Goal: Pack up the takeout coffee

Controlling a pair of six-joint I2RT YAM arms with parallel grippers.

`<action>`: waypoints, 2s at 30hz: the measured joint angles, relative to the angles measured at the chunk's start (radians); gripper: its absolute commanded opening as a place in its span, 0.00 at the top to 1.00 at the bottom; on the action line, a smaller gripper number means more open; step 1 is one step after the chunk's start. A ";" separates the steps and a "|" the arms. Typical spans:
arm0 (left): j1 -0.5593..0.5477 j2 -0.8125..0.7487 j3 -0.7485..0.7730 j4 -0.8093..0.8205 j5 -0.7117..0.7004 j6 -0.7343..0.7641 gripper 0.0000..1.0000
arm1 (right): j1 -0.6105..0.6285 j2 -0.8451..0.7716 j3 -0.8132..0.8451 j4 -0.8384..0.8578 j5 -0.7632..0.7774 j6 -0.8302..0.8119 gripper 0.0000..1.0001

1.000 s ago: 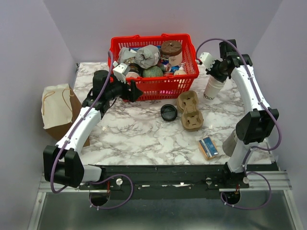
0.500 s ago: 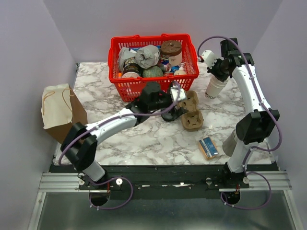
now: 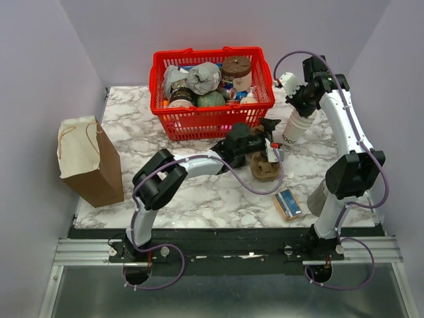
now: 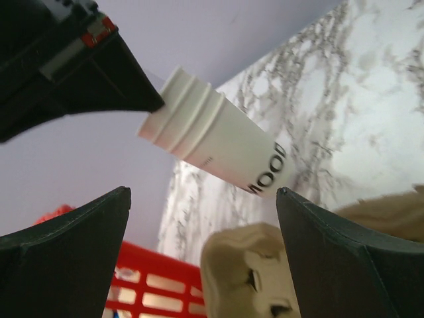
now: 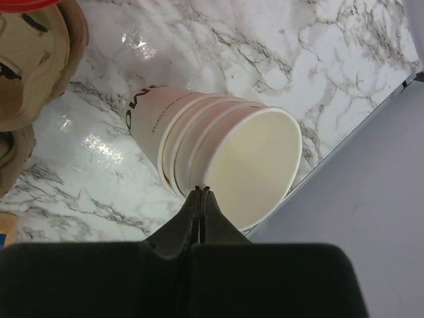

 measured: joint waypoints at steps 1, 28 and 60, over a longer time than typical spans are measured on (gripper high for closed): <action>-0.005 0.027 0.031 0.014 -0.003 0.016 0.01 | 0.000 0.002 0.000 -0.003 0.000 0.004 0.99; -0.089 0.156 0.223 0.051 -0.106 -0.045 0.01 | 0.007 0.017 0.034 -0.009 0.026 0.046 1.00; 0.037 0.060 0.343 -0.315 -0.320 -1.724 0.10 | -0.016 -0.018 -0.027 0.051 0.072 0.152 1.00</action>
